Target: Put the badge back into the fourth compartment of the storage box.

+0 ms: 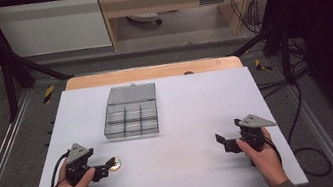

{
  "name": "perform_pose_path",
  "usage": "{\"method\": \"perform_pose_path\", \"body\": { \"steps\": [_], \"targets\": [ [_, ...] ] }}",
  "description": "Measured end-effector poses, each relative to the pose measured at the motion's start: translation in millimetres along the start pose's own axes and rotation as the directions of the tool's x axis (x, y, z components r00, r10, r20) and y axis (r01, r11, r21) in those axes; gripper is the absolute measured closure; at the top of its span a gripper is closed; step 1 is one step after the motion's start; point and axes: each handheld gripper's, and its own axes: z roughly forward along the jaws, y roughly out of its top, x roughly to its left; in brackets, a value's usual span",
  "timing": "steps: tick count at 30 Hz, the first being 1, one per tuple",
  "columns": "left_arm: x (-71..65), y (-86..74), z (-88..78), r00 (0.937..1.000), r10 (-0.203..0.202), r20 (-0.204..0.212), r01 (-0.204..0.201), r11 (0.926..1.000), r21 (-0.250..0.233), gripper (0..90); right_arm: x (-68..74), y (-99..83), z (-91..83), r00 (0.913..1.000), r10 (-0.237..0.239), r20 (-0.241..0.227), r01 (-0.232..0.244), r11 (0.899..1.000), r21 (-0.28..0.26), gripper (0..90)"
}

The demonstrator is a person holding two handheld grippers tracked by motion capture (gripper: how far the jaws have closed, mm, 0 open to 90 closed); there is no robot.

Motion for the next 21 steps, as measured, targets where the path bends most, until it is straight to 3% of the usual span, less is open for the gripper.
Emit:
{"method": "perform_pose_path", "body": {
  "steps": [6, 13, 15, 21],
  "targets": [
    [-3.2, -5.3, 1.7, 0.9996, 0.014, -0.025, -0.012, 0.9983, 0.057, 9.5, 2.5, -0.7, 1.7, 0.9999, -0.005, -0.014, 0.006, 1.0, 0.015, 3.5],
    [-8.8, -6.5, 4.3, 0.9994, 0.033, -0.009, -0.032, 0.996, 0.084, 9.8, 5.8, -1.5, 4.3, 0.9995, -0.018, -0.026, 0.019, 0.999, 0.031, 3.6],
    [-9.6, -8.3, 5.5, 0.9999, 0.015, -0.002, -0.015, 0.9951, 0.098, 10.3, 6.2, -1.6, 4.6, 0.9994, -0.017, -0.03, 0.018, 0.999, 0.034, 3.5],
    [-12.0, -9.4, 3.0, 0.9996, 0.018, -0.021, -0.015, 0.9943, 0.105, 13.7, 9.6, -2.9, 7.2, 0.998, -0.033, -0.054, 0.035, 0.998, 0.048, 3.6]
  ]
}}
